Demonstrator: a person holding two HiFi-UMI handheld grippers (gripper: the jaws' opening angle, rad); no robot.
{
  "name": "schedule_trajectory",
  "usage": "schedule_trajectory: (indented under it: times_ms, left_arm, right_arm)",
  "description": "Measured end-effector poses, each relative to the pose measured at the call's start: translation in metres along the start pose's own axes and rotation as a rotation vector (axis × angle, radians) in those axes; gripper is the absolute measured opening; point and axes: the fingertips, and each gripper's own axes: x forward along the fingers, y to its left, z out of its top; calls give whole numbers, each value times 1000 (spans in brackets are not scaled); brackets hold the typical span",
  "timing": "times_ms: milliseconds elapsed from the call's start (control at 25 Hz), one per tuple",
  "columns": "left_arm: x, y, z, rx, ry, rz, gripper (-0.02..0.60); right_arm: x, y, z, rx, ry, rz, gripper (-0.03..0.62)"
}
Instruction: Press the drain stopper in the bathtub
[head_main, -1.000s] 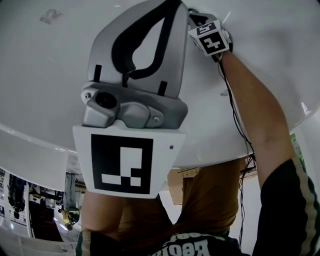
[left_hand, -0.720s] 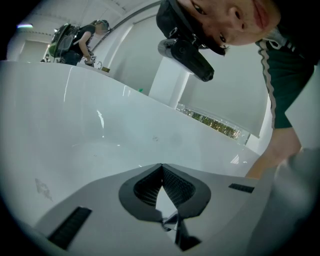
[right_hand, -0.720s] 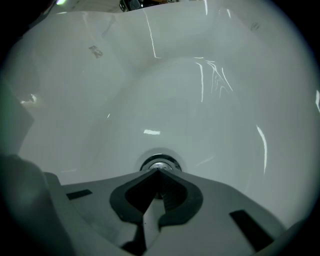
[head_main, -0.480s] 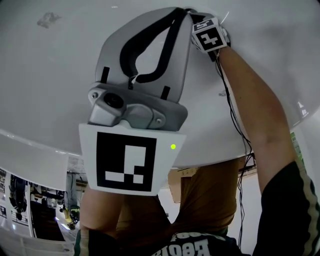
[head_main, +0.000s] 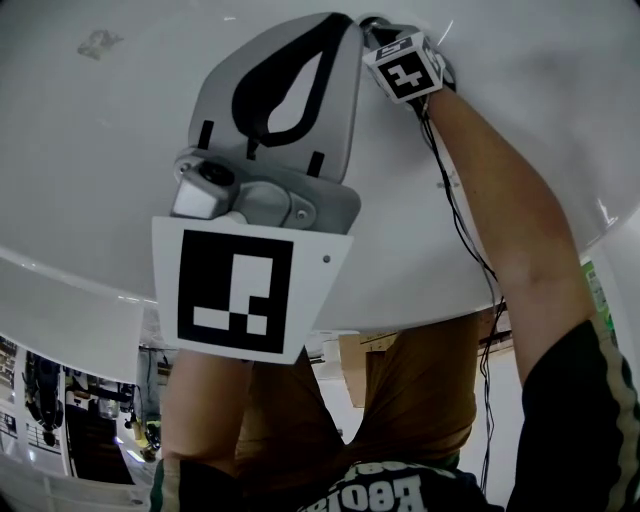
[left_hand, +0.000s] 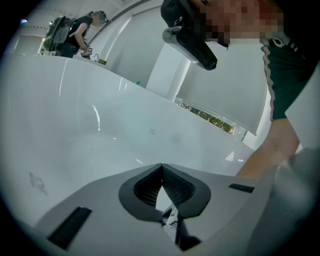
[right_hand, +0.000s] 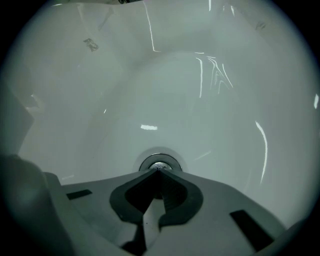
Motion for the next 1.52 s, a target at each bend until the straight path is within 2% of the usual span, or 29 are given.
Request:
schedule_trajectory:
  times_ms: [120,280,400,640,800,960,1240,1520]
  left_arm:
    - [1,-1,-1,11,0,1,9]
    - [2,-3,-3,85,13,-8,9]
    - [2,-4,-6,124,29,-4,9]
    - [3,-9,-6,84,36,-17,9]
    - [5,-13,-10,116,54,-27,9]
    - [7,-20,-13,129,66,-47,9]
    - [8,-23,-15,130,80,-61,9]
    - [10,-27,-18,137,100,-74,9]
  right_arm:
    - [1,2,0,20,-1,2,15]
    - [-8,5,3,-8,-12,-20,14]
    - [-10,9,-3,16,-17,-35,15]
    - [-12,7,-7,44,-17,-7,15]
    - [-12,8,-6,36,-15,1,15]
    - [-16,0,-5,42,-19,-31,15]
    - [-16,3,-2,0,-39,-6,15]
    - [-12,2,-10,-18,-11,11,15]
